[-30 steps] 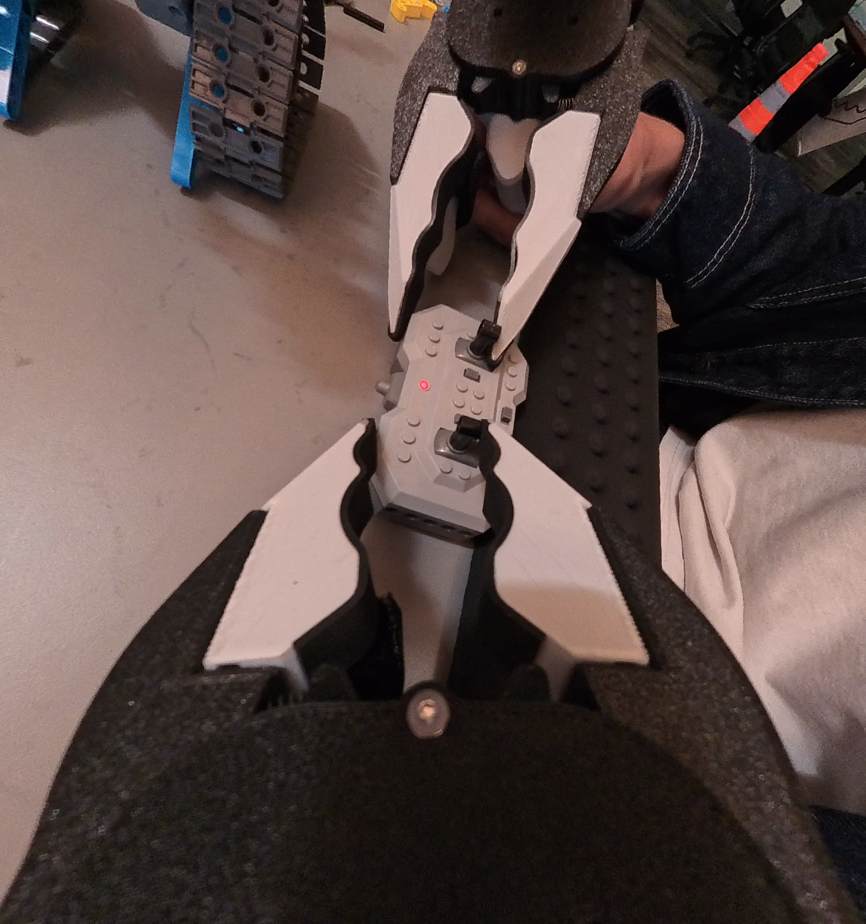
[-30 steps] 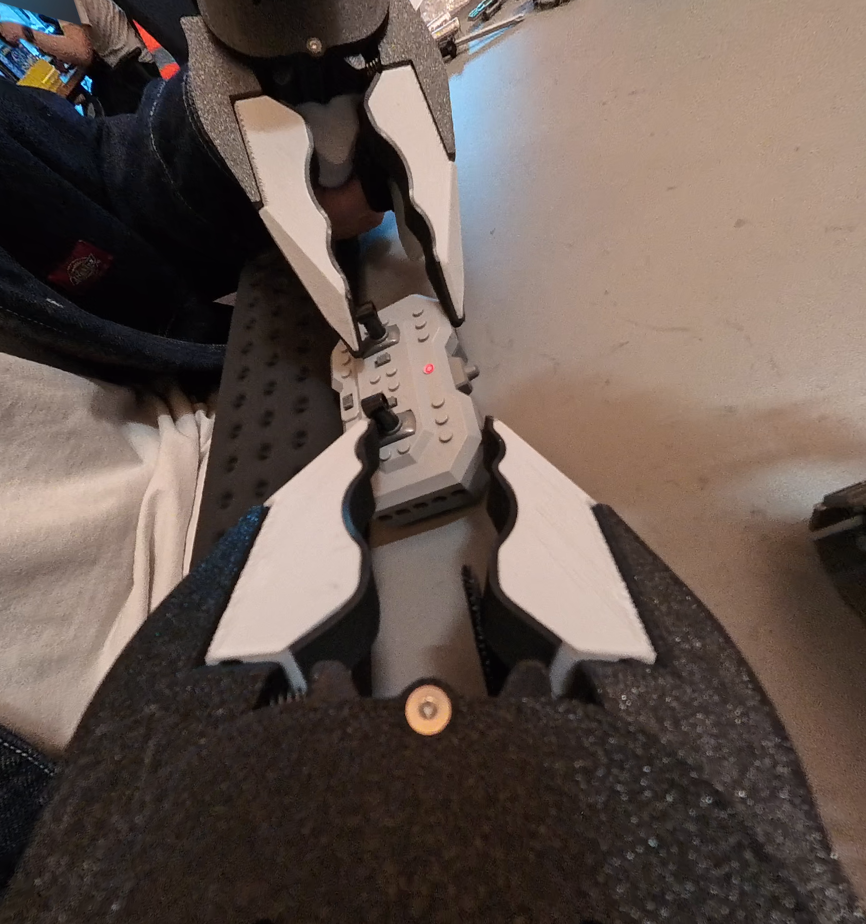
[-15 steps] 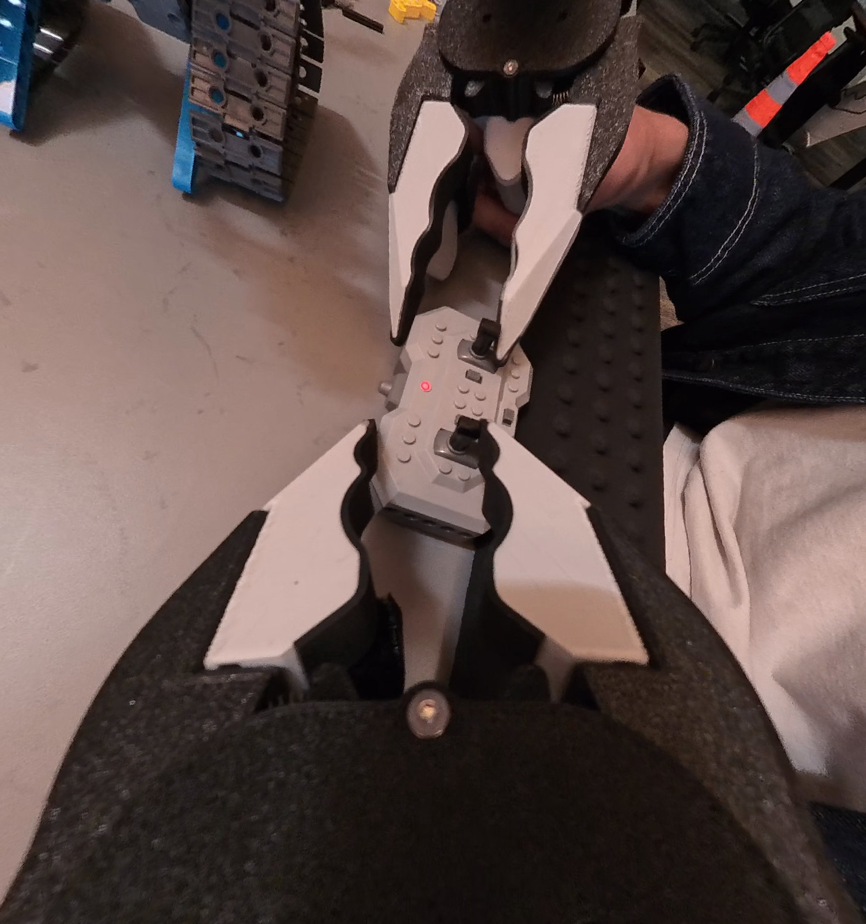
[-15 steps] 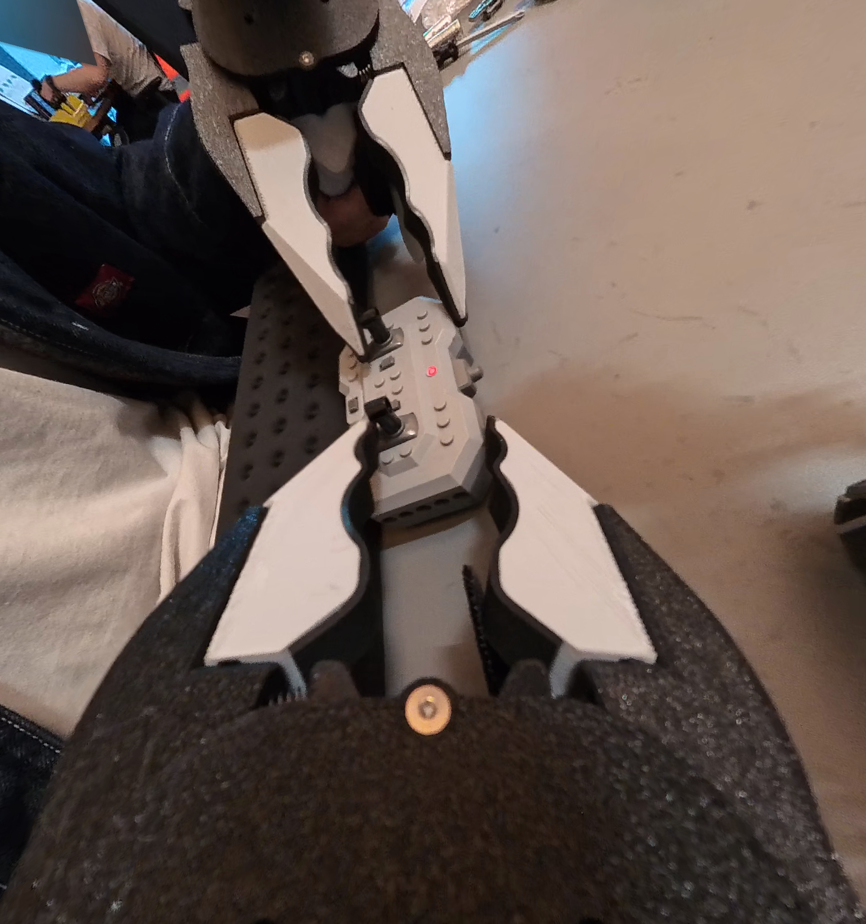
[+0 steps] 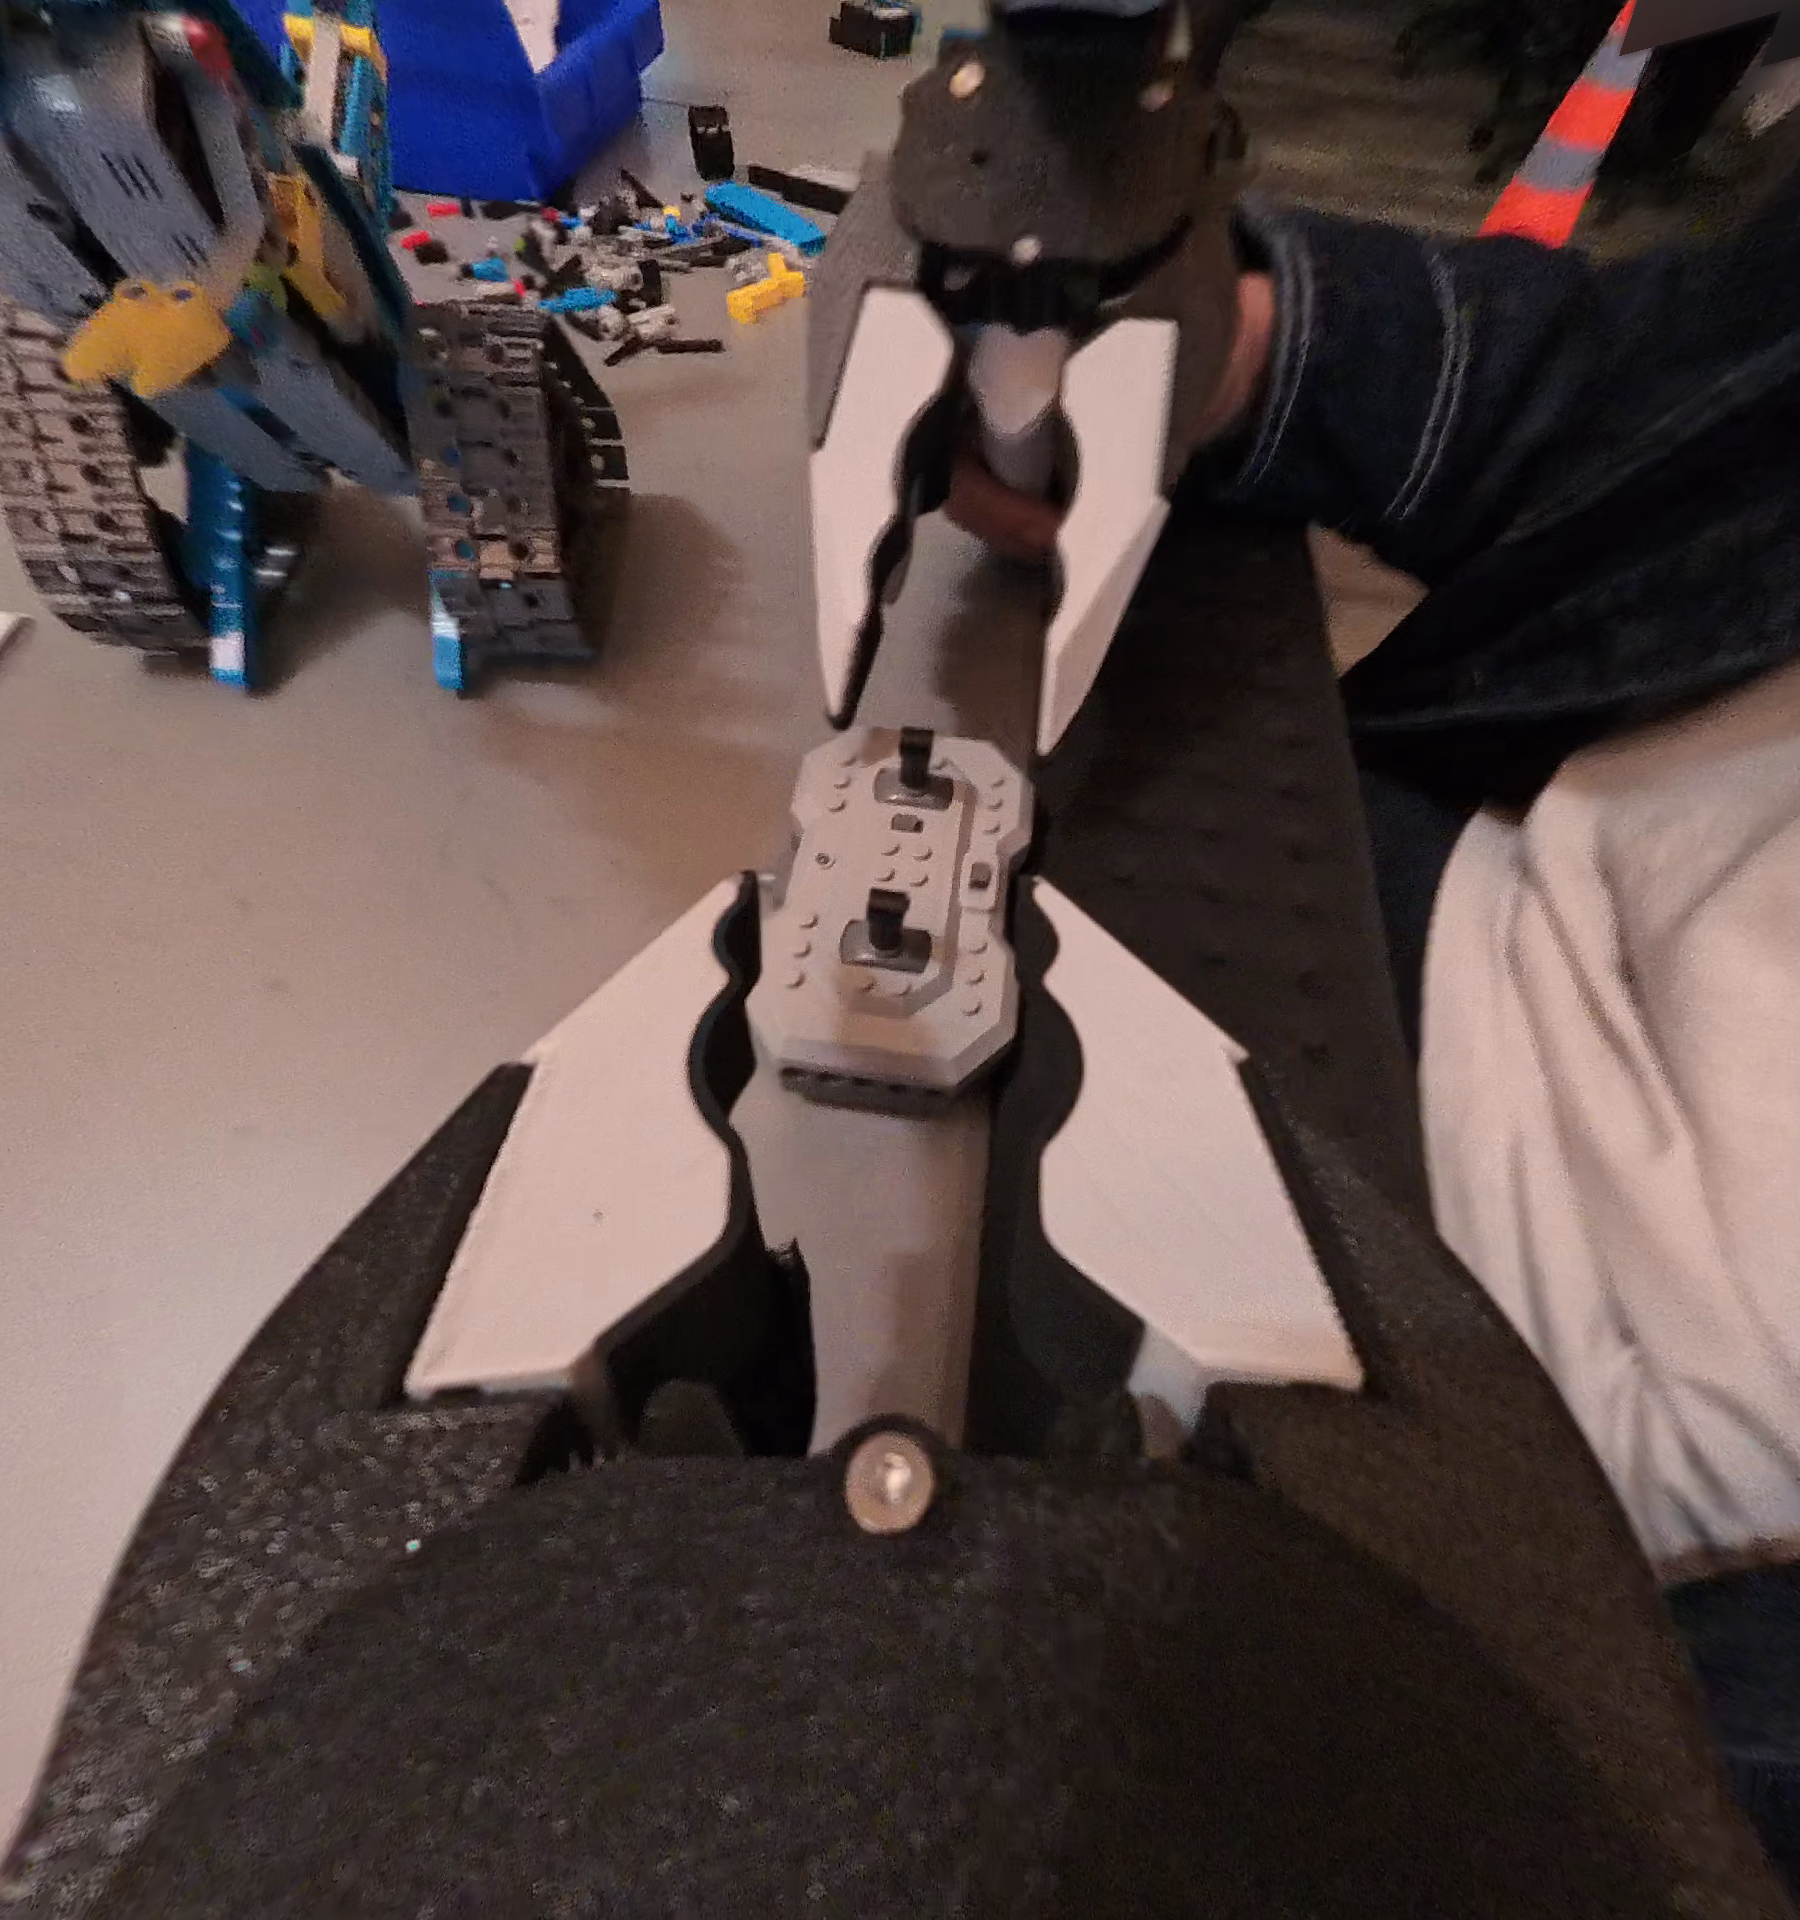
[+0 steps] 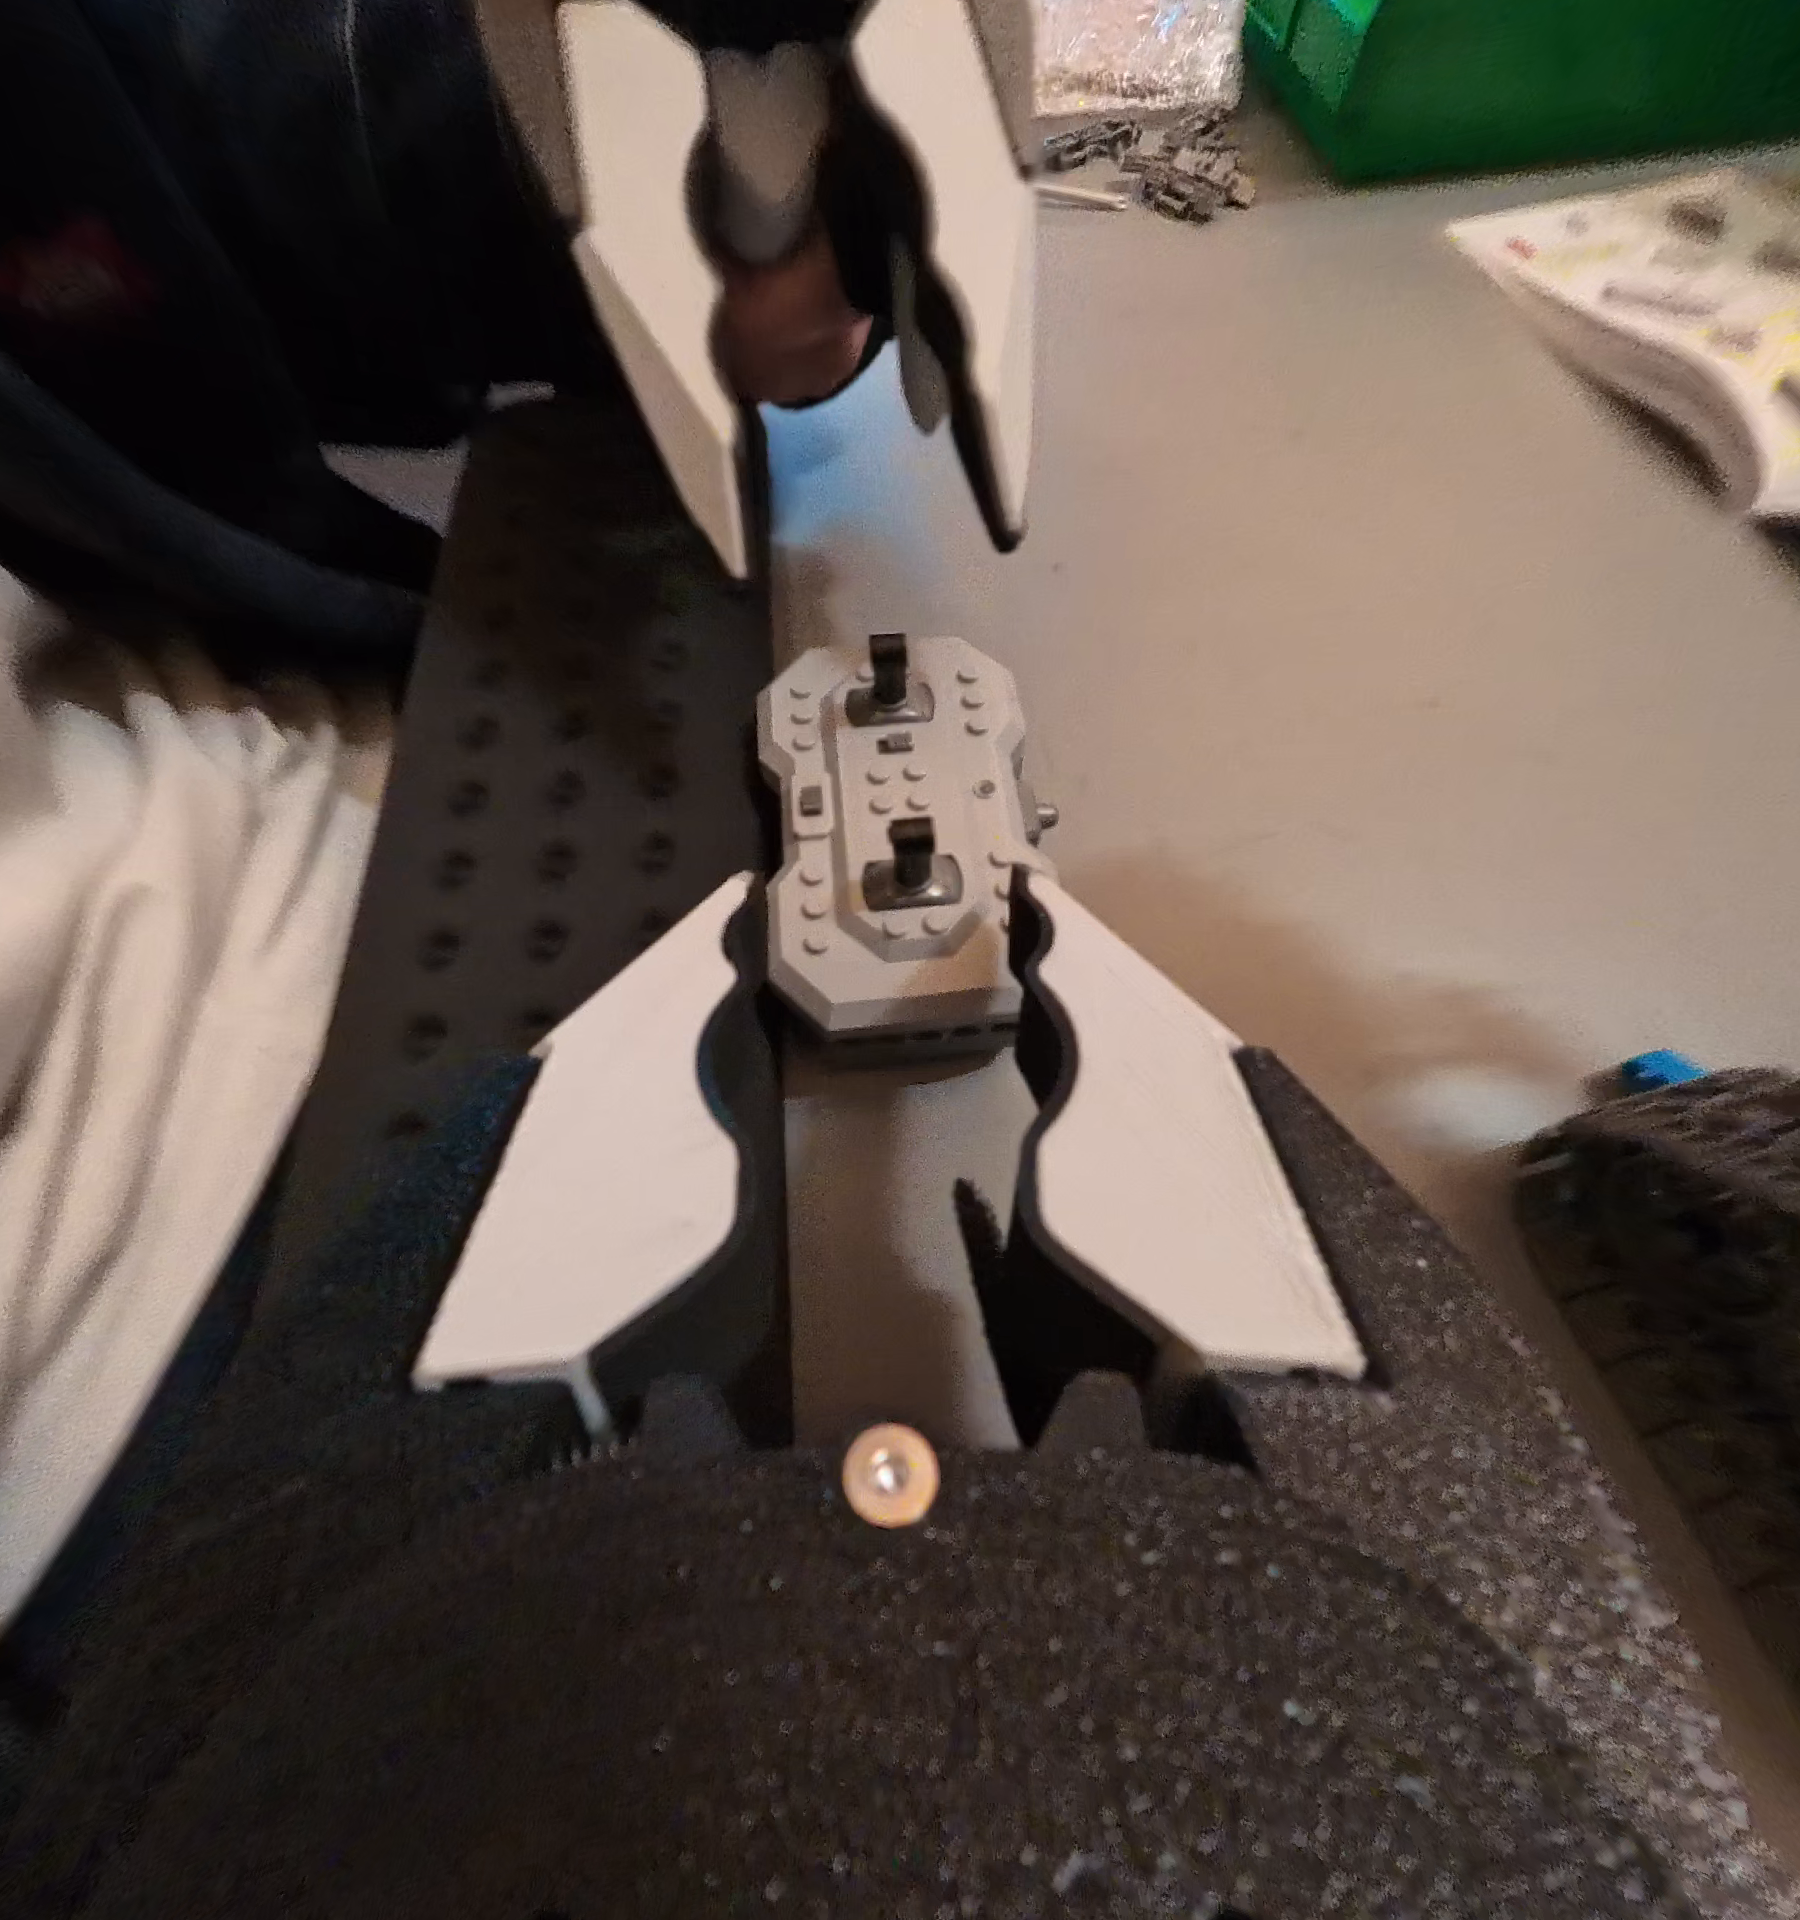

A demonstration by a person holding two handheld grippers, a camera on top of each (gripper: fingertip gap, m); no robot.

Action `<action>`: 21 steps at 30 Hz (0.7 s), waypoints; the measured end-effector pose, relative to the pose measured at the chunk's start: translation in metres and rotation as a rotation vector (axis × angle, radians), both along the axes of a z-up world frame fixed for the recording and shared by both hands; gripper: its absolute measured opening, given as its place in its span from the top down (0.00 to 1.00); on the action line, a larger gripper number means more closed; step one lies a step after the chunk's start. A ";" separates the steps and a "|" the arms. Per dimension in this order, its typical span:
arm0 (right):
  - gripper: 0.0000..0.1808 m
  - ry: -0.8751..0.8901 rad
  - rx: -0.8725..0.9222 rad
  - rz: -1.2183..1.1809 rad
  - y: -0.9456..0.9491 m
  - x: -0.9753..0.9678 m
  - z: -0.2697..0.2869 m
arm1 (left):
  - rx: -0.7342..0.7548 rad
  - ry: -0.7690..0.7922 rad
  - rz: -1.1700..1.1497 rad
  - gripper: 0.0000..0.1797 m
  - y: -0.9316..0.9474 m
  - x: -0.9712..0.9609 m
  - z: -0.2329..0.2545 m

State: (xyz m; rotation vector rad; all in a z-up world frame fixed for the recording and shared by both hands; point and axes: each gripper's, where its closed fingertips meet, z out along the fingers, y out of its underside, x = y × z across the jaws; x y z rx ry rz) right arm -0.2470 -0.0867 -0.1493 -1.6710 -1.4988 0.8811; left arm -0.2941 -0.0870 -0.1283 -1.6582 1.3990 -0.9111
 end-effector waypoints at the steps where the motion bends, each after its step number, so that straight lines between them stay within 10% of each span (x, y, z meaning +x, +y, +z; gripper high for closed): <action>1: 0.76 -0.019 0.071 -0.003 -0.002 -0.002 0.000 | 0.014 0.020 -0.018 0.74 -0.002 0.000 -0.003; 21: 0.79 -0.107 0.221 0.001 0.007 -0.011 -0.013 | 0.150 0.081 -0.077 0.83 0.002 0.011 -0.031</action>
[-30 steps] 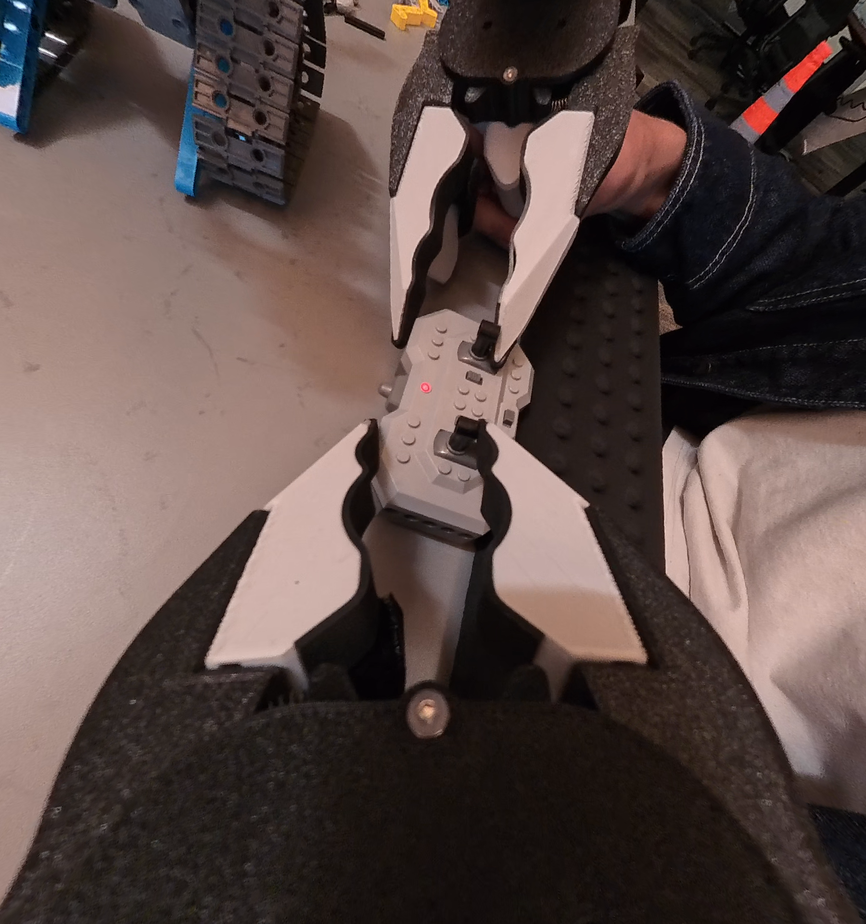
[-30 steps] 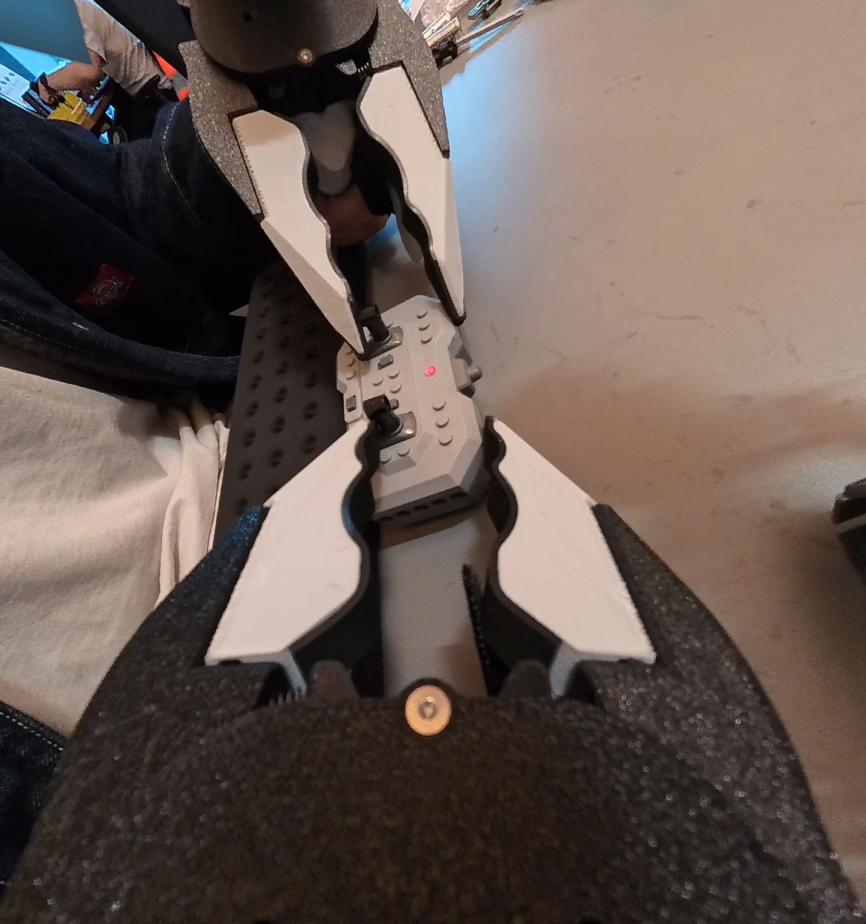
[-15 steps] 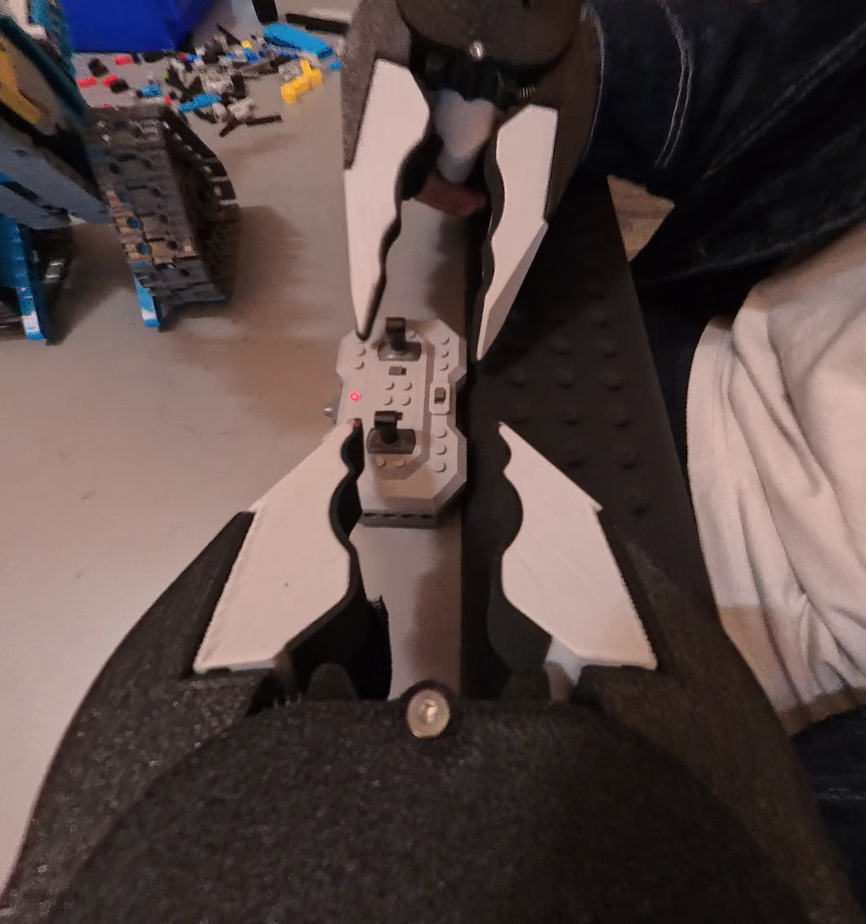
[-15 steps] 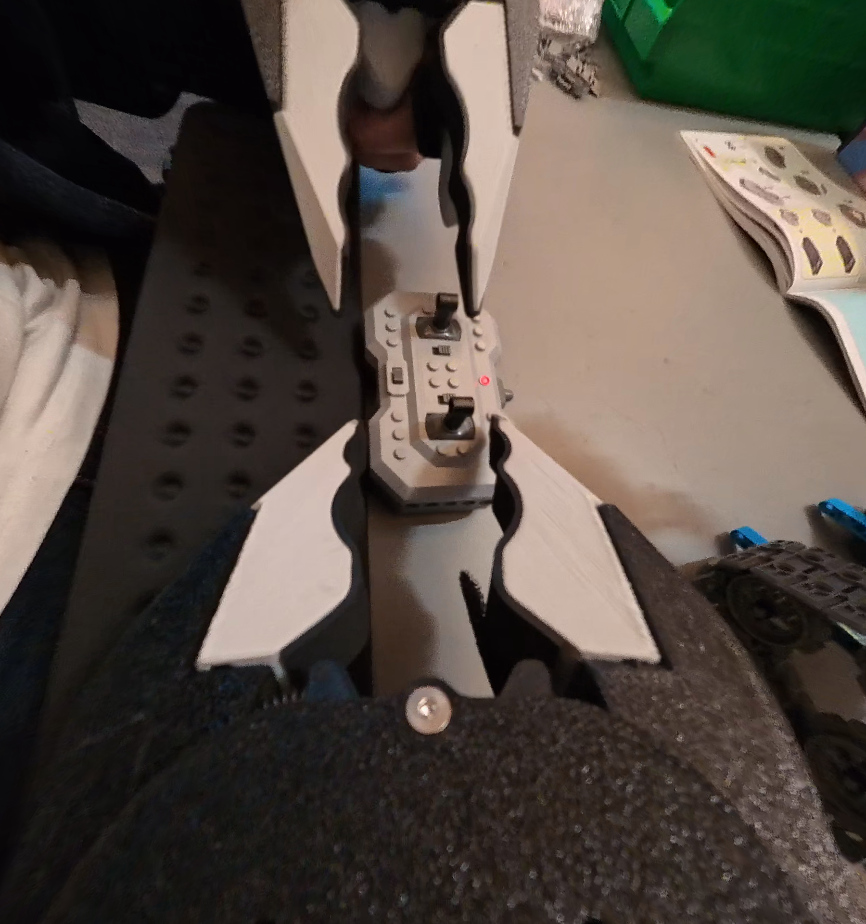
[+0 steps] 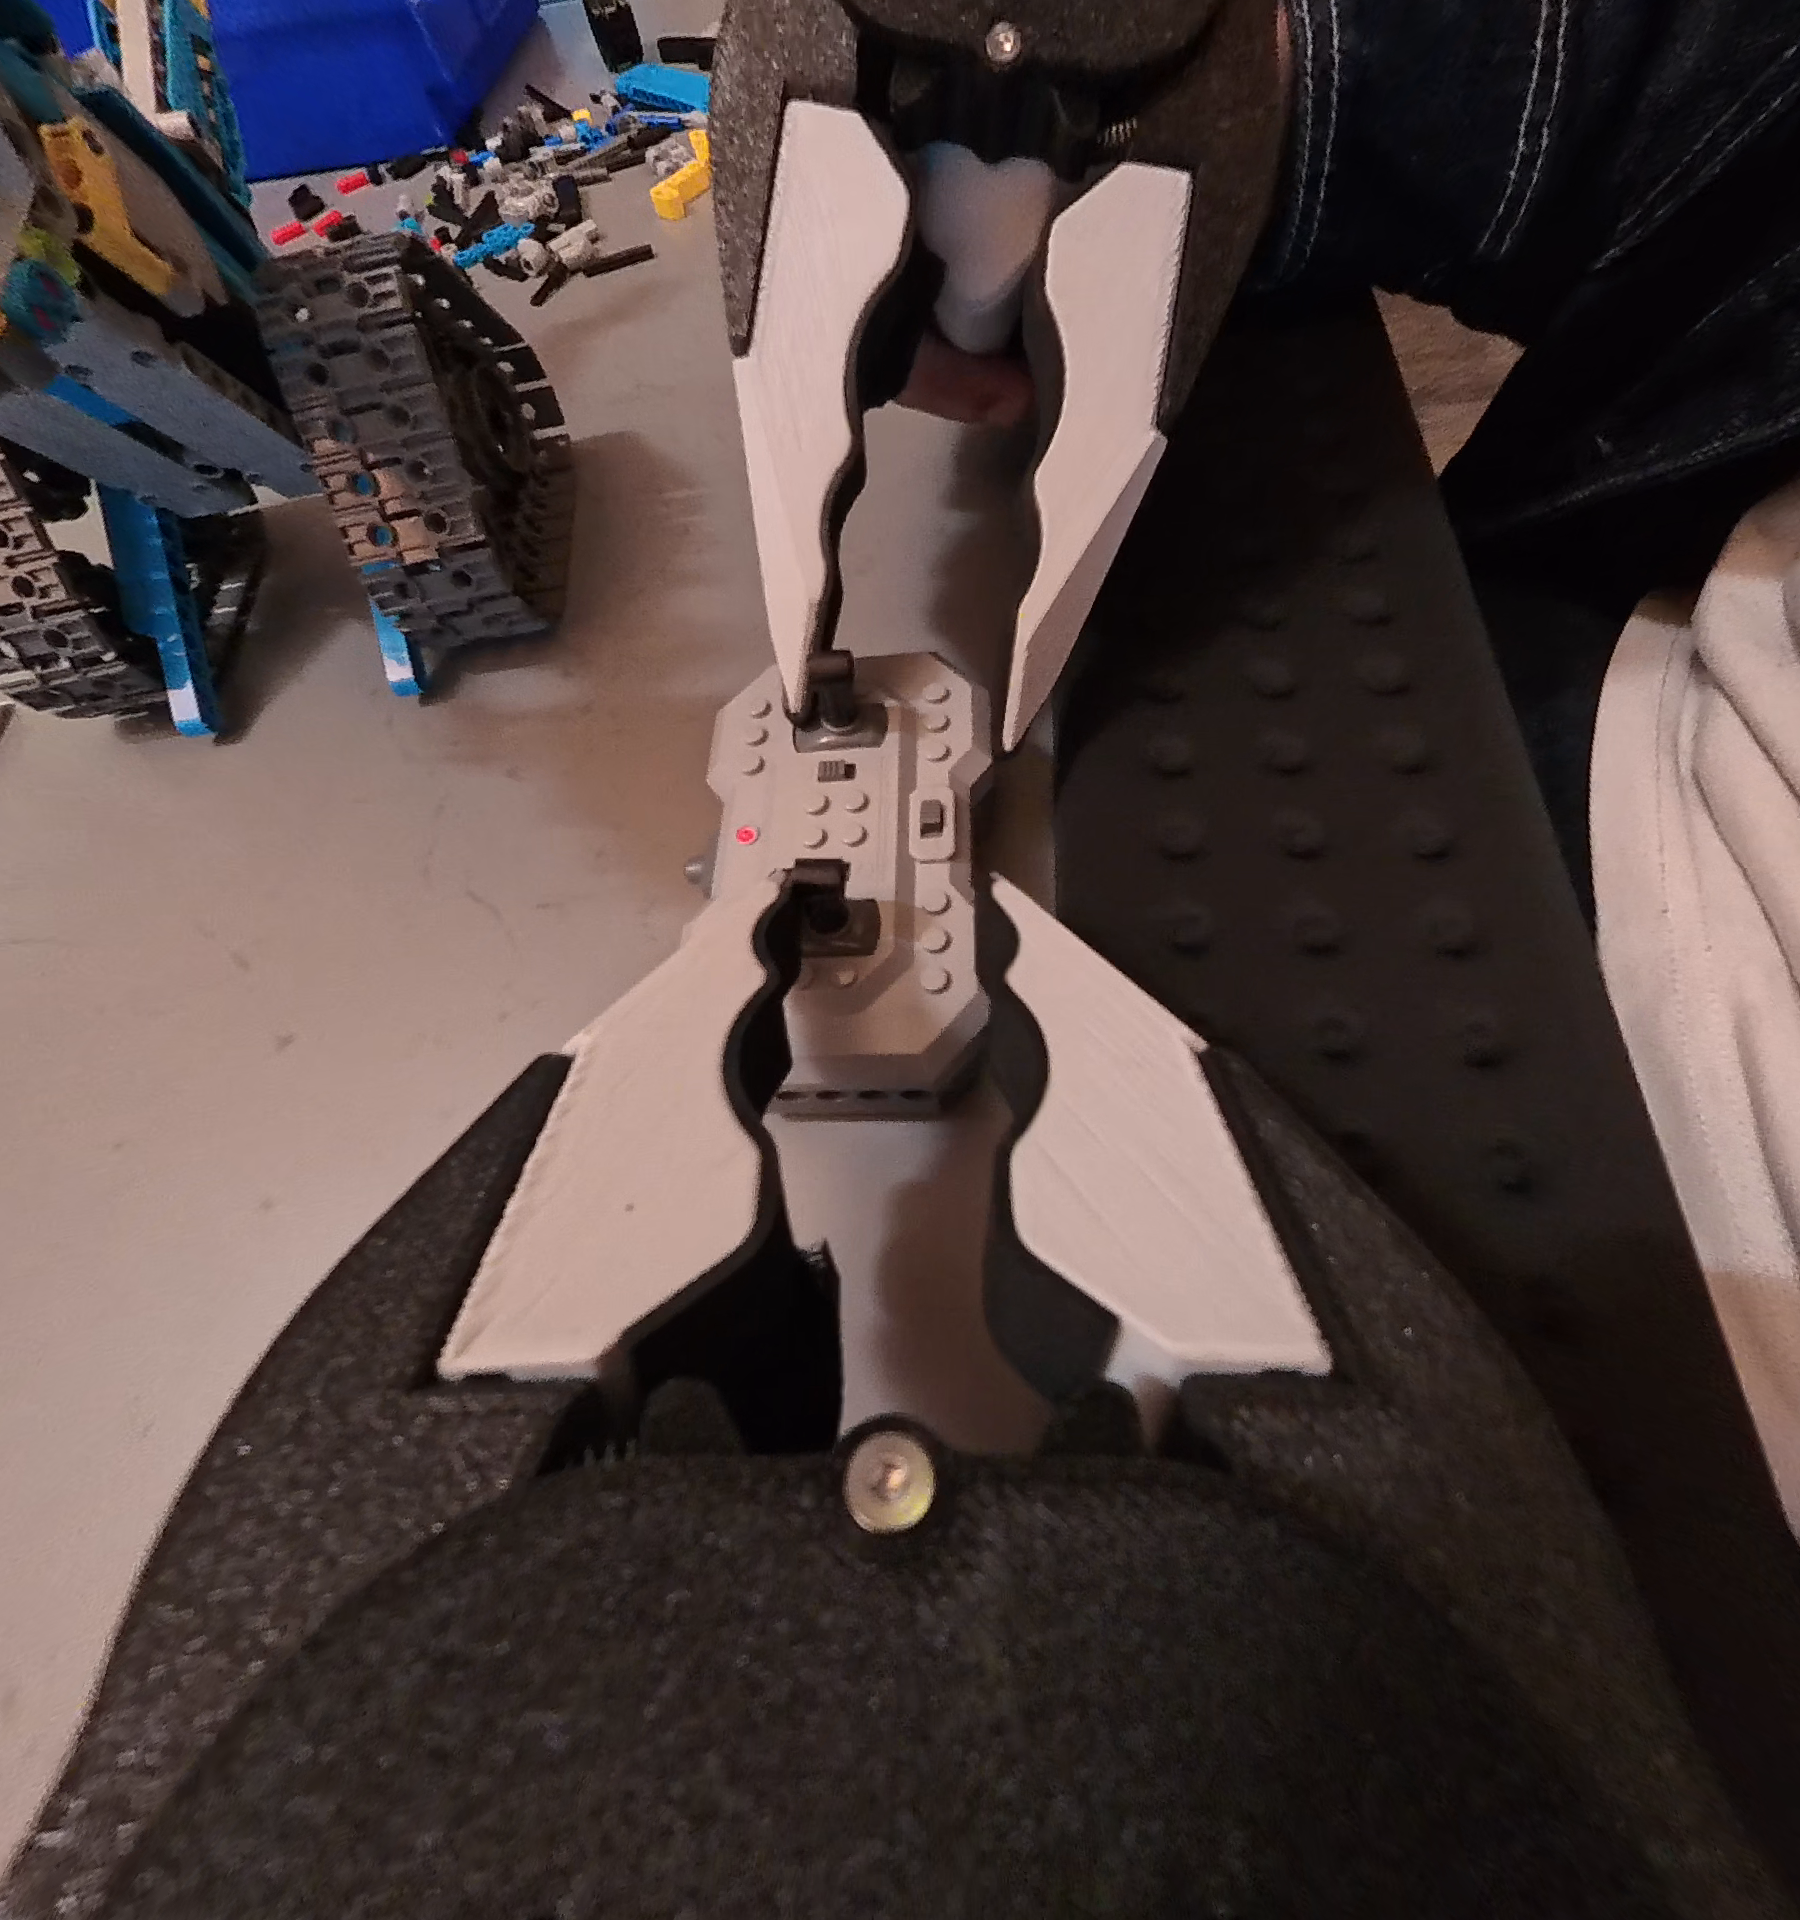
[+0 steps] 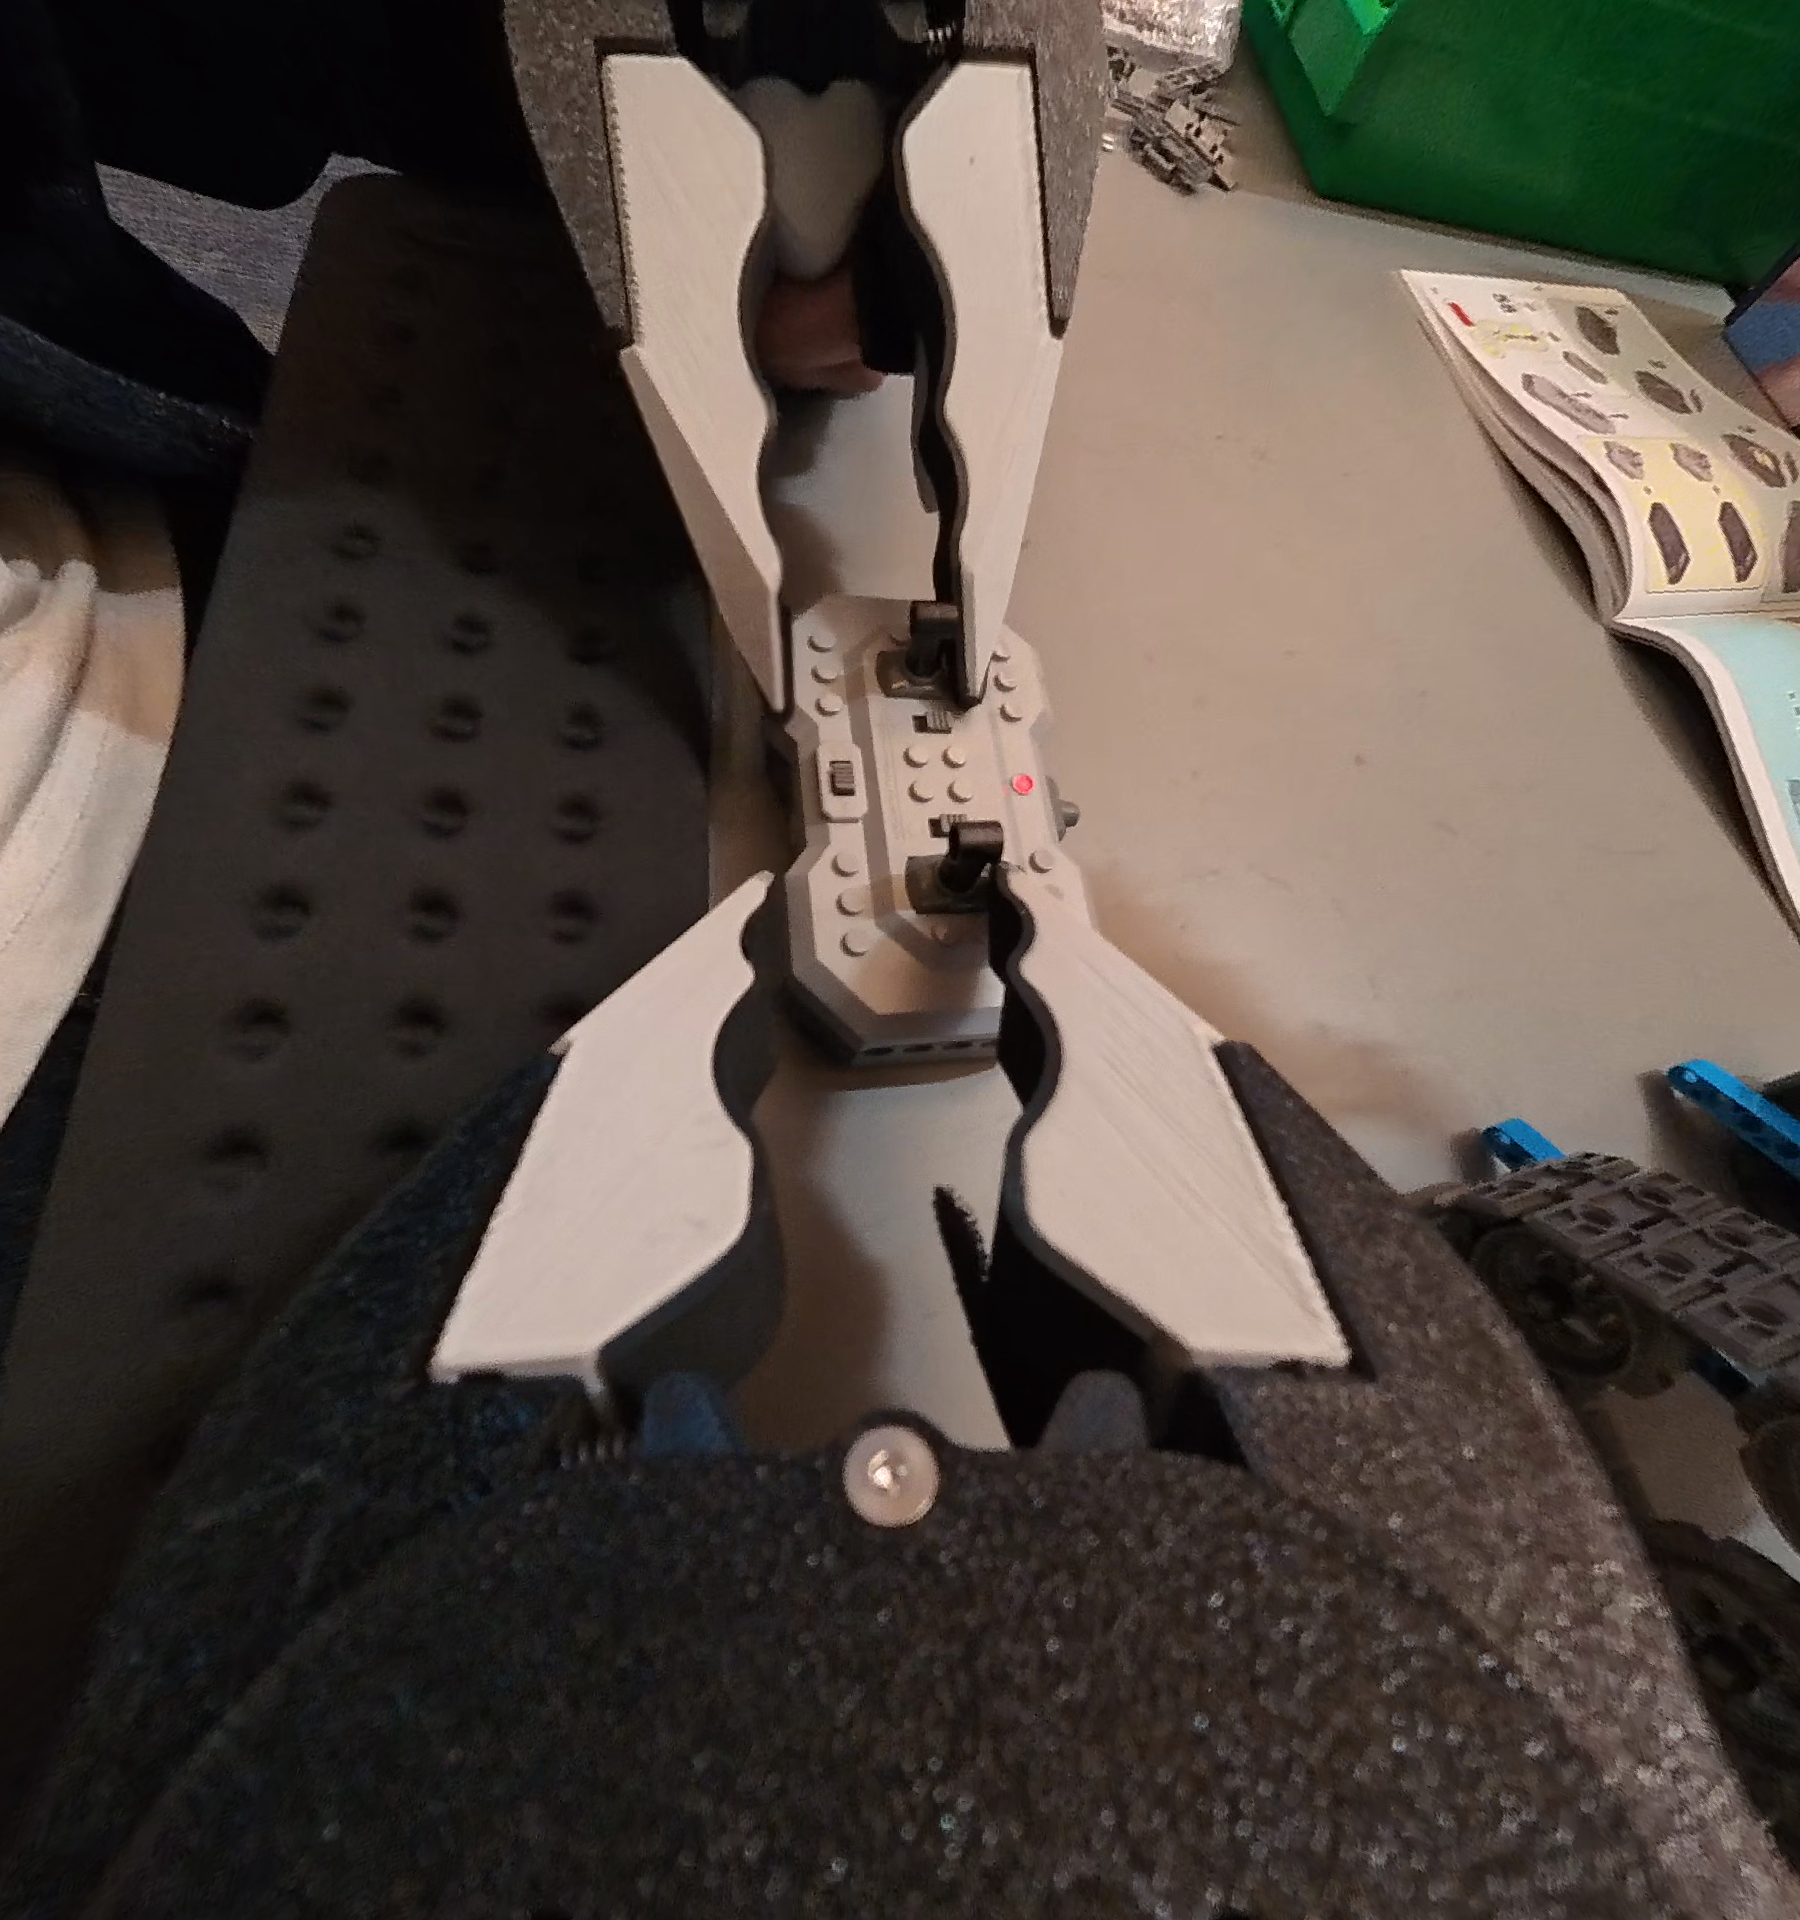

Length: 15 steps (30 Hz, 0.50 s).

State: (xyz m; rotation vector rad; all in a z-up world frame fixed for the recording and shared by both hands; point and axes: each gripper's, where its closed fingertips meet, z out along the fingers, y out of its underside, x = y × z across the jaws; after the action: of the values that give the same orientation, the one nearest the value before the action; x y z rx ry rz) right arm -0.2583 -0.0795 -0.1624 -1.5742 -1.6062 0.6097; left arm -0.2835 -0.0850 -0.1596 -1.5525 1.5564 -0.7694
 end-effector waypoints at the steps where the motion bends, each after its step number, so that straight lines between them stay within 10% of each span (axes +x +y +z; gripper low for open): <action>1: 0.79 0.000 -0.003 0.002 0.000 0.000 0.000 | -0.008 -0.004 0.000 0.83 0.001 0.000 0.000; 15: 0.74 0.080 -0.044 0.026 0.001 -0.002 0.013 | 0.003 -0.036 -0.037 0.79 -0.004 -0.004 0.006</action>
State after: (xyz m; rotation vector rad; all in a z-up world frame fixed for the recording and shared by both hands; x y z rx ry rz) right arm -0.2599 -0.0782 -0.1496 -1.5436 -1.5654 0.7172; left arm -0.2873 -0.0890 -0.1537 -1.5034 1.5629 -0.8118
